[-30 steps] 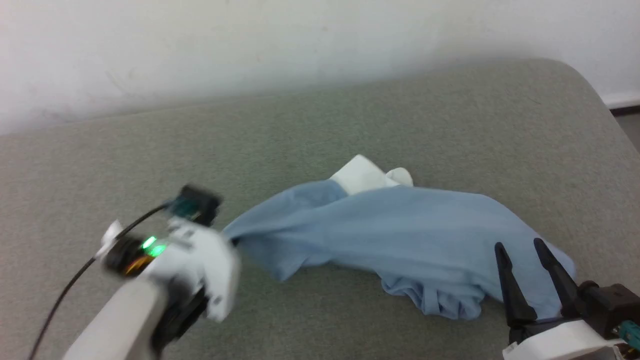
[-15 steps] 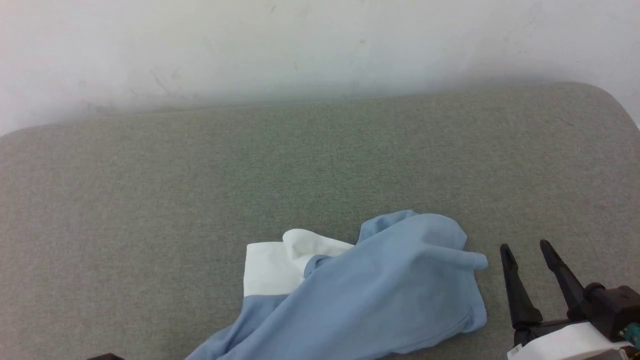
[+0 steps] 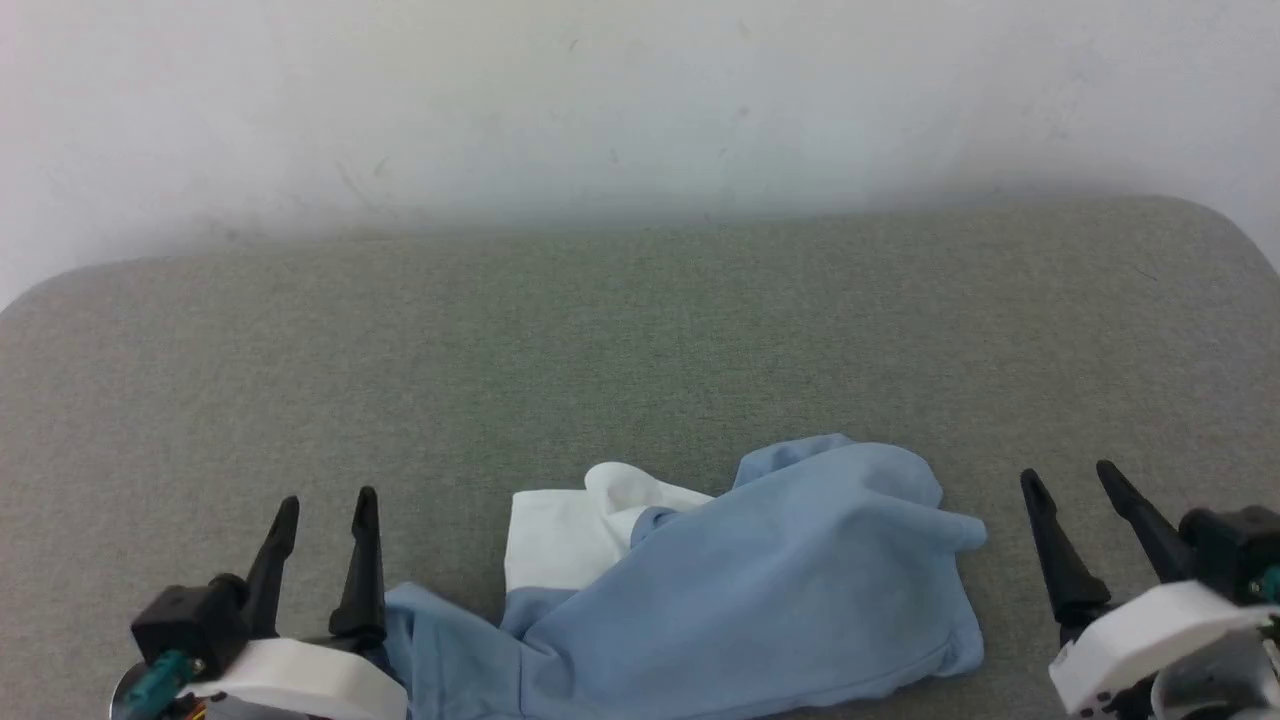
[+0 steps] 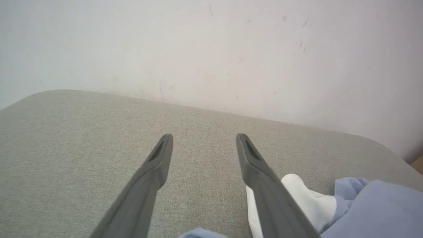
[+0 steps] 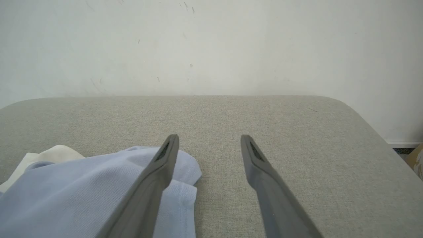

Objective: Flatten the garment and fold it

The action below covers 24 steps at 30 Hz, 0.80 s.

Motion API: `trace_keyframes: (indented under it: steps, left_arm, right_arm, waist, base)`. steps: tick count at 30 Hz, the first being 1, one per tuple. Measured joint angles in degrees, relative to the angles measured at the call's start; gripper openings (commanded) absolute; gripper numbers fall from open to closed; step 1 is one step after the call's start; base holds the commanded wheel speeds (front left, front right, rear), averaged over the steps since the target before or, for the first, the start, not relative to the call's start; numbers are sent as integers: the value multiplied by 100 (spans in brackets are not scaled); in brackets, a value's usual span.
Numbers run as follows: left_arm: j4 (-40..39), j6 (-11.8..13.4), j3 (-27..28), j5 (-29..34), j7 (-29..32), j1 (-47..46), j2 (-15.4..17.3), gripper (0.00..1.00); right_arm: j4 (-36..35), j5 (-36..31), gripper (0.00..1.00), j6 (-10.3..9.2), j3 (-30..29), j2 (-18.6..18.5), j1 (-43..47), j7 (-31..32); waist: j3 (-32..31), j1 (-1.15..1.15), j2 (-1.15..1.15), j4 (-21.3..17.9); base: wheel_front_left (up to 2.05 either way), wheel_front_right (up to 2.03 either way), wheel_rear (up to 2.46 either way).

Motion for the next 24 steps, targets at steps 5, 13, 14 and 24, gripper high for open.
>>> trace_keyframes:
  steps: [5,13,14,24]
  left_arm:
    - [321,25,-202,738,-490,-131,-29,100]
    - [220,175,-301,1493,-600,-153,-219,100]
    - [170,175,-289,1525,-601,-159,-286,100]
    - [165,-123,-166,1703,-605,-274,-780,100]
  right_arm:
    - [695,483,100,0,103,-421,-477,409]
    - [2040,1423,100,-1,827,-1161,-1418,1051]
    - [2202,1567,100,-1,938,-1211,-1564,1129]
    - [3988,2827,65,0,2220,-1521,-2618,2214]
  waist:
    - [-22,1,0,98]
    - [96,1,0,426]
    - [122,1,0,479]
    - [386,1,0,969]
  base:
    - [0,0,0]
    - [0,0,0]
    - [0,0,0]
    - [0,0,0]
